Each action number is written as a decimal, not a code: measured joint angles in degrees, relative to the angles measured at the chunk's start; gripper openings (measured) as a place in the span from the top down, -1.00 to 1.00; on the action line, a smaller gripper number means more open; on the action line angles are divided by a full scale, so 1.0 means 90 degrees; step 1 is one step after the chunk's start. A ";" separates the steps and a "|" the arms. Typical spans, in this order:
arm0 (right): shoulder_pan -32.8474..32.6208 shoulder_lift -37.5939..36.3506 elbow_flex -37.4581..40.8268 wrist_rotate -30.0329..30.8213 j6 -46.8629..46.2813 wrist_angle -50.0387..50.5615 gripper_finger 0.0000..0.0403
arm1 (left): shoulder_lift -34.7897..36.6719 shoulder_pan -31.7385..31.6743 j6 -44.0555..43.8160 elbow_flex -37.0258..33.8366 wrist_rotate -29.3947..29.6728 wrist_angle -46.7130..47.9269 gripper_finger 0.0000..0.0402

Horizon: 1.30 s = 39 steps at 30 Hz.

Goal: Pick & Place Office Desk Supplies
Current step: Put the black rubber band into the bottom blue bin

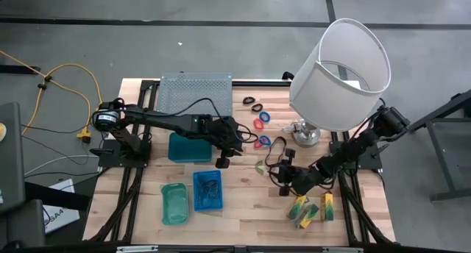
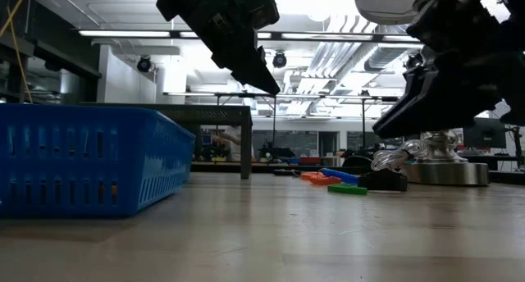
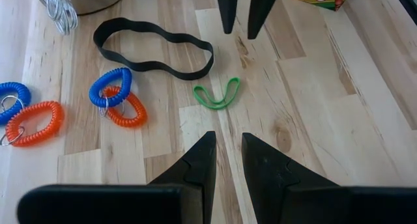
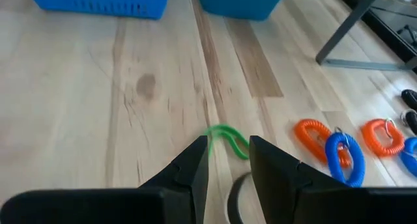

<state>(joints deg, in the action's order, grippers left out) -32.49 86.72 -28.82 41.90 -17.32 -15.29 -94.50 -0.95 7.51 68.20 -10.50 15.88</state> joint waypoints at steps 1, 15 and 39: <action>0.0002 0.0000 0.0000 0.0002 -0.0006 0.0080 0.50 | 0.0000 0.0000 0.0000 0.0000 0.0000 0.0000 0.65; 0.0377 0.0000 0.0002 -0.0534 -0.0792 0.0882 0.50 | 0.0000 0.0000 0.0000 0.0000 0.0000 -0.0002 0.65; 0.0455 0.0840 -0.0002 -0.0624 -0.0902 0.0690 0.50 | 0.0000 0.0000 0.0005 0.0000 0.0002 -0.0007 0.65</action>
<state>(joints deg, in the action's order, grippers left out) -28.39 94.28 -28.84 36.28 -25.44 -9.08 -94.50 -0.95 7.55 68.20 -10.48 15.81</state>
